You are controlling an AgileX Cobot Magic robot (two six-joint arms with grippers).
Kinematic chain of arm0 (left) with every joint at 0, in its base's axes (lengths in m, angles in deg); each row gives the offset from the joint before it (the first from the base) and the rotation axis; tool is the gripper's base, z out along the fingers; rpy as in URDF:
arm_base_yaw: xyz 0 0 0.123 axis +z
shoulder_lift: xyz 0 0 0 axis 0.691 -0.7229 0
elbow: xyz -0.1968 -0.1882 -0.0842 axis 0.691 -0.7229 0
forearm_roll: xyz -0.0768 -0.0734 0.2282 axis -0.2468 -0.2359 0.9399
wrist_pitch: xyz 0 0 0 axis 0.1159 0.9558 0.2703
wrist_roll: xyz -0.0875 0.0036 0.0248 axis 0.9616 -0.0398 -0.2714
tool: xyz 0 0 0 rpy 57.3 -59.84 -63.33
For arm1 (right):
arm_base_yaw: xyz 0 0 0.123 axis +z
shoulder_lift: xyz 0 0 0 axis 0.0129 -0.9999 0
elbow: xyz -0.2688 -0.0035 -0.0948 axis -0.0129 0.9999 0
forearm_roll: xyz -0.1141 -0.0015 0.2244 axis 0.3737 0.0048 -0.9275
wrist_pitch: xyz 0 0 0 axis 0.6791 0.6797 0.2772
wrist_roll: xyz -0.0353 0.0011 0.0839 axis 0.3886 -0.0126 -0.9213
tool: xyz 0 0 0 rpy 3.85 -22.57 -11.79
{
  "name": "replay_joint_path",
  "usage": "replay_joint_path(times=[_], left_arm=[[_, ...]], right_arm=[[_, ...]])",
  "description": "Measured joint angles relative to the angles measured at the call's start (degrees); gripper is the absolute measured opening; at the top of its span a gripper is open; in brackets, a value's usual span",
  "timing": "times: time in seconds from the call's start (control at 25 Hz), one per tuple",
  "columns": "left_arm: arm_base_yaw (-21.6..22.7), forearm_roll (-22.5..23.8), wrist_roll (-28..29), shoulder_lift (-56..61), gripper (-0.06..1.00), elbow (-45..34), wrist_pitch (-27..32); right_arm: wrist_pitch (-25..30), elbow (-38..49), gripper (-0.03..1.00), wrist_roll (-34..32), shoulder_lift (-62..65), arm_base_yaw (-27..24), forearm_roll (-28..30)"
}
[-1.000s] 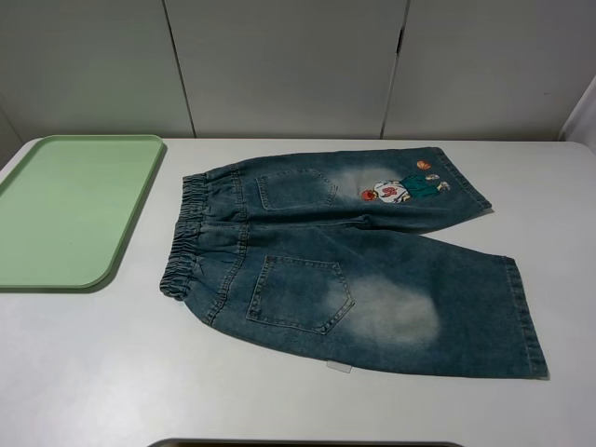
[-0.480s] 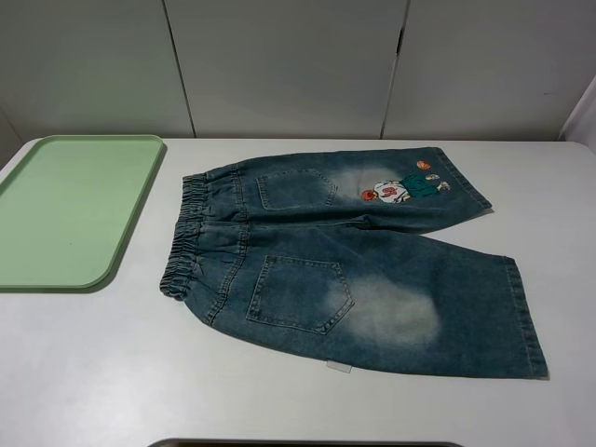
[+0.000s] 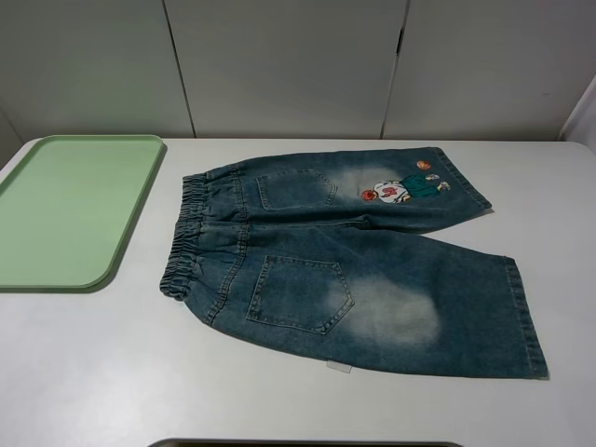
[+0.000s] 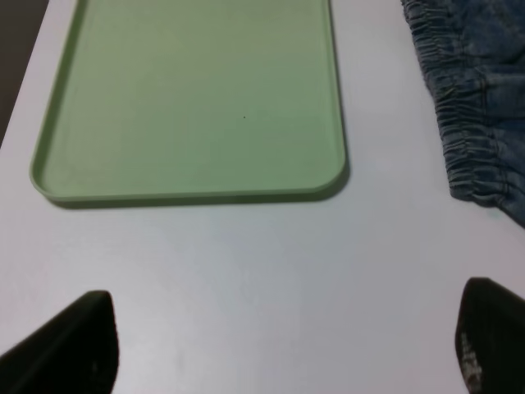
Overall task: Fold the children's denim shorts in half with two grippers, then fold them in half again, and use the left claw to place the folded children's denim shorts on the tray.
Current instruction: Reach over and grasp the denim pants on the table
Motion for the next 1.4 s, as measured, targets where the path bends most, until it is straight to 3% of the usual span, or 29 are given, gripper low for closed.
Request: replay_joint_path(times=[1.04, 1.4], left_arm=[[0.0, 0.2, 0.0, -0.6, 0.81, 3.2, -1.4], [0.0, 0.2, -0.3, -17.6, 0.81, 9.4, -1.7]], right_arm=[[0.0, -0.2, 0.69, 0.0, -3.9, 0.0, 0.0], [-0.6, -5.6, 0.69, 2.7, -16.4, 0.0, -0.2]])
